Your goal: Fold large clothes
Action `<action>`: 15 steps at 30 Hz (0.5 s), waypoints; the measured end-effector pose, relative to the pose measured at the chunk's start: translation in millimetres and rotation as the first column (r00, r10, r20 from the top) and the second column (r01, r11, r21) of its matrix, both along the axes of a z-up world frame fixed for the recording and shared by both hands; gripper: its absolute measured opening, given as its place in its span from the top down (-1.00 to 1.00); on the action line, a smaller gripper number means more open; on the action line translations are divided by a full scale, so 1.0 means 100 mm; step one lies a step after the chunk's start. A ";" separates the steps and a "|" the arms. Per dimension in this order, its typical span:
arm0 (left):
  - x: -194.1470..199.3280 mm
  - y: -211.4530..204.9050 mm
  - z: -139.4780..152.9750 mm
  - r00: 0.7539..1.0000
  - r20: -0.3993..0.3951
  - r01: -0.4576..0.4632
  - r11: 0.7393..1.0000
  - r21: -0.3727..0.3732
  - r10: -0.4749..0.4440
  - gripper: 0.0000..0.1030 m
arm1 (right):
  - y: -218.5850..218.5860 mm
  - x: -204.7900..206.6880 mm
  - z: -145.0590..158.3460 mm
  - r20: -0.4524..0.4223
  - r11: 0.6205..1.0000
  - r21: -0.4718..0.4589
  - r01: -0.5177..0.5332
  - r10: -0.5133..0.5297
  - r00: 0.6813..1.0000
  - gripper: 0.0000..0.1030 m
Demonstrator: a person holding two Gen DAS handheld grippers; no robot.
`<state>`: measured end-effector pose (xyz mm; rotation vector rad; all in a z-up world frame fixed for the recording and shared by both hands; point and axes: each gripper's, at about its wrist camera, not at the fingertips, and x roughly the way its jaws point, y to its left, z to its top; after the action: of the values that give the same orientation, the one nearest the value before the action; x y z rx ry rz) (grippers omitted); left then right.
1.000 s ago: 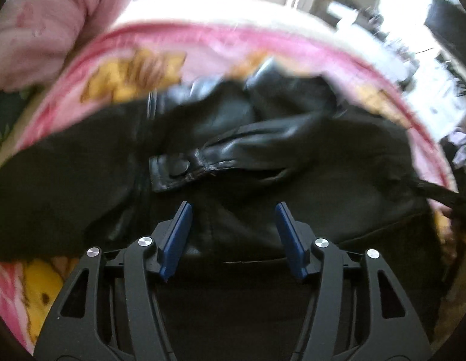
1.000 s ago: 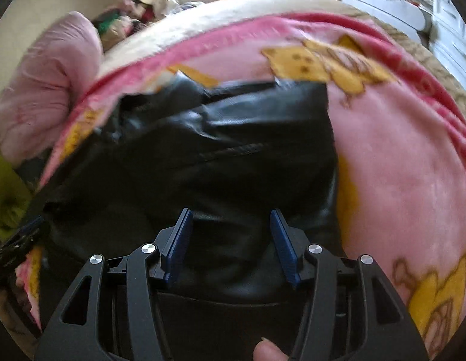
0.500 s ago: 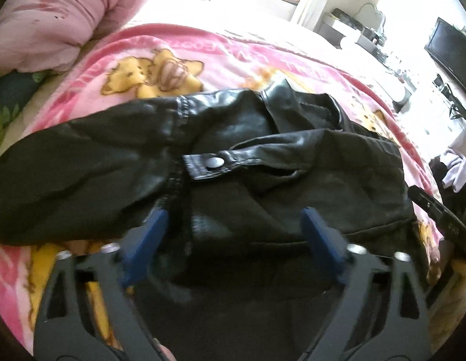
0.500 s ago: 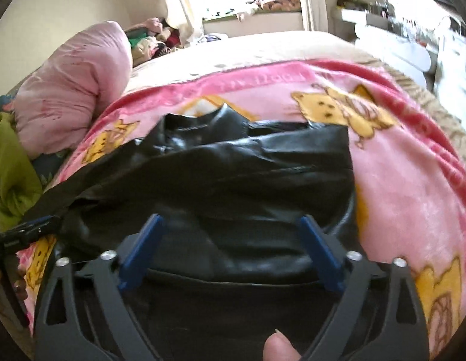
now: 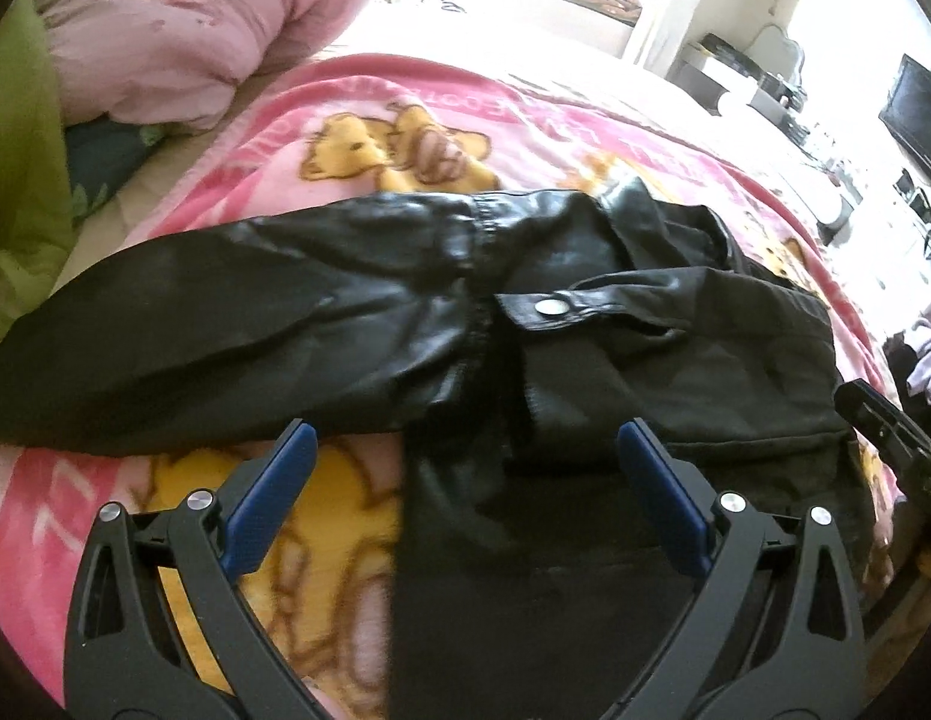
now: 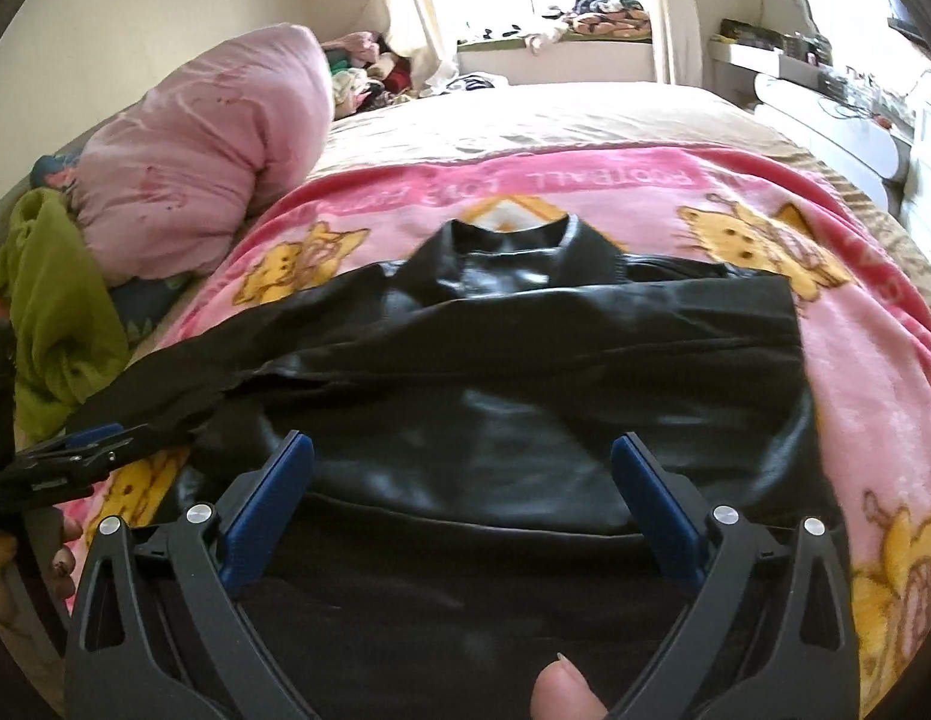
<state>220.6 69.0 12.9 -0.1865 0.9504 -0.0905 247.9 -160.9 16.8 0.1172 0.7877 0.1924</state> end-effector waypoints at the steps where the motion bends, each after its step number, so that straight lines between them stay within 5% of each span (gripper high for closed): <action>1: -0.02 0.06 -0.01 1.000 -0.003 -0.006 1.000 -0.005 0.006 -0.82 | 0.07 0.01 0.01 -0.001 1.000 -0.001 -0.005 0.005 1.000 -0.91; 15: -0.19 1.02 -0.05 0.965 0.000 -0.263 0.962 -0.066 0.264 -0.82 | 0.93 0.14 0.04 -0.014 0.993 -0.002 -0.119 0.119 0.993 -0.92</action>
<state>201.9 170.6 7.5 -0.3715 0.9069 0.1233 261.5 -67.9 20.4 0.0685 0.8096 0.3033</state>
